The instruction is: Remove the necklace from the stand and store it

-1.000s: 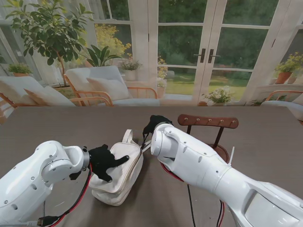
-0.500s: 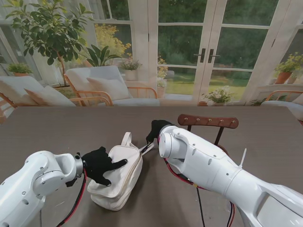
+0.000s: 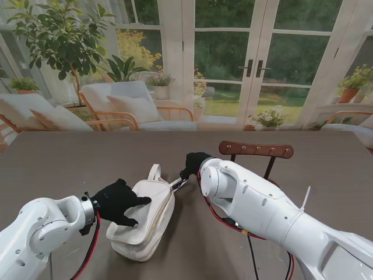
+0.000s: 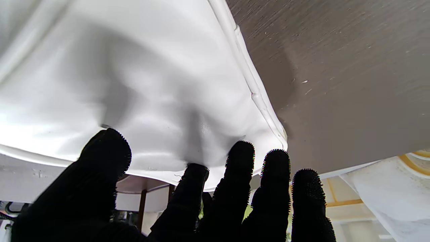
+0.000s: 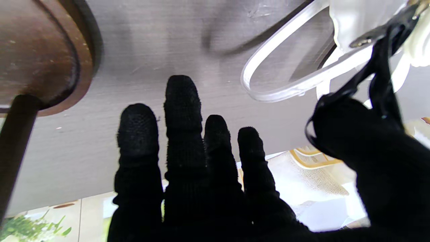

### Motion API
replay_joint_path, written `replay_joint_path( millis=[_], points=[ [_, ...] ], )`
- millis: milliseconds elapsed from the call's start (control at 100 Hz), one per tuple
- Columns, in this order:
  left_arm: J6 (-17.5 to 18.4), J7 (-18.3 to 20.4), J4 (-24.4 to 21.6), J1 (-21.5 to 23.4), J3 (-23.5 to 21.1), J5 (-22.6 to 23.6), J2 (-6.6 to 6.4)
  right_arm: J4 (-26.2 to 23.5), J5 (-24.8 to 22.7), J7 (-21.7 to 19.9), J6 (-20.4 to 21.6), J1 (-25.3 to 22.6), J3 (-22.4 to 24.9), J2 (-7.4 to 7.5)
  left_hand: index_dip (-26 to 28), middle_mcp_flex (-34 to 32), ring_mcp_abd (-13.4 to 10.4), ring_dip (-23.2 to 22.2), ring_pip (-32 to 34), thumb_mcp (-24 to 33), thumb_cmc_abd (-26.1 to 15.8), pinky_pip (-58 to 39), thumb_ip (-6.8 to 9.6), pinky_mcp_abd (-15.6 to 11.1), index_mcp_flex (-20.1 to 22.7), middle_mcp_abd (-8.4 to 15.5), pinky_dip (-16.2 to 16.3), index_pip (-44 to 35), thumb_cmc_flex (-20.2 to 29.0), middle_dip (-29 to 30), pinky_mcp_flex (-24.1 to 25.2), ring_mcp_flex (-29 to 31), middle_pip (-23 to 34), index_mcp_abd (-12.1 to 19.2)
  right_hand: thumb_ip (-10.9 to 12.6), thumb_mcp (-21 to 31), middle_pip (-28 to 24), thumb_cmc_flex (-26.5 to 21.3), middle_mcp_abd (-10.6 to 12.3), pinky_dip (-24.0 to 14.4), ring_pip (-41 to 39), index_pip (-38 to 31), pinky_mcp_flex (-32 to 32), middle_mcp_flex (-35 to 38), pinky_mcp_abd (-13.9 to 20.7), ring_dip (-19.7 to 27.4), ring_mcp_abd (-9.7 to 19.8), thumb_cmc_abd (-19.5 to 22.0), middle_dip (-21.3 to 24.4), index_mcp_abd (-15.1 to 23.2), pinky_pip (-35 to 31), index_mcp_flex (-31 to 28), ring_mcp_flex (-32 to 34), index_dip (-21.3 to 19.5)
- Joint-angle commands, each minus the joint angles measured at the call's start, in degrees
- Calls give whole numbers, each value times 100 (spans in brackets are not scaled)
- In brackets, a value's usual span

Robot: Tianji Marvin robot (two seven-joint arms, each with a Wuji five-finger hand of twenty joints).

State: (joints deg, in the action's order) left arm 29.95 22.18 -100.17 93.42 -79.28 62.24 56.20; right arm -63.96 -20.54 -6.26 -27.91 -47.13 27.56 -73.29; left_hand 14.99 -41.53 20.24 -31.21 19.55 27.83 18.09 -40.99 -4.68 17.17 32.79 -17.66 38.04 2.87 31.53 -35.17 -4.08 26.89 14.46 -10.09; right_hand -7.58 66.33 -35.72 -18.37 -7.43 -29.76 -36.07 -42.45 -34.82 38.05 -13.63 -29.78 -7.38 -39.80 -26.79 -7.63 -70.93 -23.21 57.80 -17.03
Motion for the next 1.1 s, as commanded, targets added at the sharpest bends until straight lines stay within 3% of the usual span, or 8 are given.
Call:
replay_joint_path(
  millis=[0,180,460,660,860,950,1090],
  points=[
    [-107,101,-89,185,-91,5,24,-8,14,-26,26,-66,10,-29,440,-86,-19,-52,7,-89,-118,42,16,71,545,309,42,-1201,82,46,-17,192,-31,-159,-61,-357,83,178,-38,-215,-121,54,303,140,139,-35,37,116,56,36,-8,-68,27,30],
    [-322,28,-426,520,-302,-243,77,-17,79,-1,46,-123,57,-31,426,-130,25,-98,93,-179,-146,-121,27,106,597,277,101,-1199,105,4,-58,230,14,-259,13,-310,70,155,-44,-223,-136,24,283,214,136,-32,15,347,43,118,-27,-171,67,6],
    [-554,73,-1077,1173,-629,-312,126,-56,124,-56,133,-167,106,11,409,-84,30,-160,173,-364,-113,-269,34,113,547,240,143,-1160,98,-126,-38,197,90,-413,48,-252,91,127,-47,-219,-142,-5,260,342,130,-29,26,313,36,436,-44,-556,113,-34],
    [-643,37,-1367,1488,-736,-61,149,-86,190,-183,260,-167,117,59,221,74,41,-171,143,-446,-52,-242,46,102,-121,209,134,-787,96,-169,33,97,46,-735,21,-295,134,119,-27,-201,-133,64,316,318,135,-34,26,152,28,696,-2,-597,74,-66],
    [-779,422,-1534,1583,-640,328,117,-95,277,-352,451,-158,91,108,-148,325,9,-164,60,-473,18,-129,54,45,-1087,180,124,-290,32,-155,111,-31,-62,-1077,-30,-312,193,14,62,-204,-131,314,474,103,147,-57,17,-162,21,835,77,-44,-85,-31],
    [-865,647,-1587,1599,-563,546,102,-94,308,-418,535,-157,73,126,-583,349,-17,-179,29,-361,75,-74,45,28,-1193,153,160,-272,-19,-176,113,-43,-62,-1290,-44,-264,178,-54,65,-219,-159,272,494,59,148,-76,26,-280,9,905,86,-72,-123,-60],
    [-833,741,-1601,1623,-516,976,92,-62,333,-411,693,-198,66,126,-650,282,-69,-198,69,-273,130,-84,34,-15,-1124,152,183,-318,-20,-200,81,14,-22,-1482,-74,-81,106,-189,63,-258,-249,59,504,92,153,-110,56,-474,-30,1137,96,-381,-107,-203]
  ],
)
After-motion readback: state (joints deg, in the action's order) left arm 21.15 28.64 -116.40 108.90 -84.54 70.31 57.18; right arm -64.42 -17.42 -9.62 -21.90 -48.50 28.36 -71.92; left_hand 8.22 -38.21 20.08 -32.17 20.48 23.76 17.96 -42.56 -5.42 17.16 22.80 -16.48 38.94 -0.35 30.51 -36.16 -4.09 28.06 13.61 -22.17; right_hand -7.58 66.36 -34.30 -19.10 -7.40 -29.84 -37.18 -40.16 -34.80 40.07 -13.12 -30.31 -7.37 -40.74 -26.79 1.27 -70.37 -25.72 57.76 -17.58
